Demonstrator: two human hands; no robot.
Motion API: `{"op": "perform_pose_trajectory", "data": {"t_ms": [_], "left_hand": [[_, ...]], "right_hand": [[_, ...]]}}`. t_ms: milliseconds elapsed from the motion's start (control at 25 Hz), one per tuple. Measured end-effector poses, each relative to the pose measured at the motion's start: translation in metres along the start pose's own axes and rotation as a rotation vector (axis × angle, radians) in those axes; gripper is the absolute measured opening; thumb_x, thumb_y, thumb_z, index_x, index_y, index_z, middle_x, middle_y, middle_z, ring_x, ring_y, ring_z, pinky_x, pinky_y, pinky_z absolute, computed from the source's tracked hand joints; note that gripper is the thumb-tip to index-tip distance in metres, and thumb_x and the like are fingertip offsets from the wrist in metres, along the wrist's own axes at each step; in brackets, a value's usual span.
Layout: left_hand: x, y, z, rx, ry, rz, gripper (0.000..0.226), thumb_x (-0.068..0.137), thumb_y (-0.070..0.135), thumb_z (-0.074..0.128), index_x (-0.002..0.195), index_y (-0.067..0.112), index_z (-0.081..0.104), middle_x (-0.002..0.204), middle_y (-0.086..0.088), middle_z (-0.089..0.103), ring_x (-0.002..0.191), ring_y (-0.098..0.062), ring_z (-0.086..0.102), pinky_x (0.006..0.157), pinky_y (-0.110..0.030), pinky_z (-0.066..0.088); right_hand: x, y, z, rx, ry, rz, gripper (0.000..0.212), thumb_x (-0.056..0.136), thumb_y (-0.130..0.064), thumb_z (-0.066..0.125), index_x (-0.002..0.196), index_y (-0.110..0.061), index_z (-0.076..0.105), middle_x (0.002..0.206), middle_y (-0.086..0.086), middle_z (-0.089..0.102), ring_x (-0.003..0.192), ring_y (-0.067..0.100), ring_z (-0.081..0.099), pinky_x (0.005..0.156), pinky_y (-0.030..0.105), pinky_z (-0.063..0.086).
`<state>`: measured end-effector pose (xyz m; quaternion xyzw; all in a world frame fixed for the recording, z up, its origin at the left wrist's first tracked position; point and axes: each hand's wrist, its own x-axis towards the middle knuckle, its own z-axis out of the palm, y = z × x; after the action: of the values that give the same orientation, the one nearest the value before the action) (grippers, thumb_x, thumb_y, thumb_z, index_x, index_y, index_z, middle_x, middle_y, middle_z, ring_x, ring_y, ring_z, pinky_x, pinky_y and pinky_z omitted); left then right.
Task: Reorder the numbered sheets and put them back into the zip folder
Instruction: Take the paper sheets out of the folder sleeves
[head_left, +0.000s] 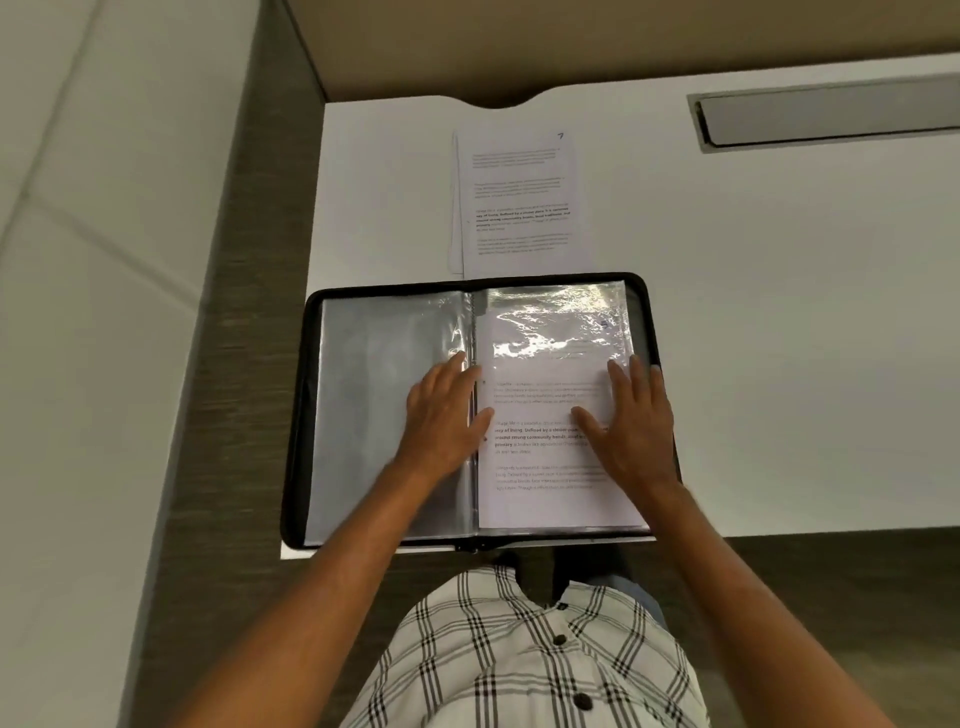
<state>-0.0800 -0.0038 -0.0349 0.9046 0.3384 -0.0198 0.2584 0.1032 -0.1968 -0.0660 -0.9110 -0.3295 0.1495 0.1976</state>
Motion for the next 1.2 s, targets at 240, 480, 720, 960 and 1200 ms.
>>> {"op": "perform_pose_trajectory", "data": {"t_ms": [240,480,720,960,1200], "left_hand": [[0.027,0.039,0.026,0.046,-0.092,0.027,0.073,0.1,0.045,0.055,0.16,0.022,0.021,0.172,-0.003,0.005,0.157,-0.027,0.005,0.127,-0.05,0.01],[0.024,0.039,0.033,0.071,-0.104,0.023,0.076,0.1,0.046,0.056,0.162,0.025,0.016,0.172,0.0,-0.005,0.158,-0.027,-0.007,0.127,-0.047,0.006],[0.024,0.04,0.032,0.044,-0.111,0.013,0.076,0.1,0.046,0.056,0.162,0.025,0.016,0.172,0.001,-0.006,0.158,-0.025,-0.008,0.126,-0.045,0.006],[0.025,0.04,0.034,0.048,-0.105,0.0,0.076,0.1,0.047,0.056,0.162,0.023,0.019,0.172,0.0,-0.004,0.158,-0.026,-0.007,0.126,-0.045,0.006],[0.026,0.042,0.035,0.021,-0.1,-0.003,0.074,0.101,0.046,0.055,0.161,0.022,0.02,0.172,-0.001,-0.001,0.158,-0.026,-0.005,0.124,-0.042,0.005]], "right_hand": [[-0.002,0.023,0.003,-0.194,-0.095,0.009,0.096,0.096,-0.079,0.028,0.168,-0.017,0.011,0.176,0.01,0.0,0.161,0.038,-0.006,0.128,0.059,0.009],[-0.004,0.014,-0.001,-0.209,-0.062,0.001,0.083,0.098,-0.07,0.049,0.162,-0.022,0.029,0.174,0.014,0.013,0.159,0.041,0.008,0.126,0.059,0.015],[0.002,0.011,-0.01,-0.037,-0.029,0.041,0.066,0.094,-0.05,0.07,0.15,-0.022,0.051,0.153,0.008,0.046,0.134,0.033,0.042,0.105,0.049,0.041],[0.019,0.004,-0.022,0.326,-0.014,0.144,0.044,0.095,-0.027,0.076,0.135,-0.015,0.062,0.129,0.005,0.06,0.111,0.022,0.06,0.091,0.027,0.051],[0.04,-0.014,-0.039,0.754,-0.134,0.438,0.043,0.099,-0.037,0.07,0.136,-0.021,0.056,0.107,0.0,0.069,0.093,0.017,0.07,0.073,0.027,0.055]]}}
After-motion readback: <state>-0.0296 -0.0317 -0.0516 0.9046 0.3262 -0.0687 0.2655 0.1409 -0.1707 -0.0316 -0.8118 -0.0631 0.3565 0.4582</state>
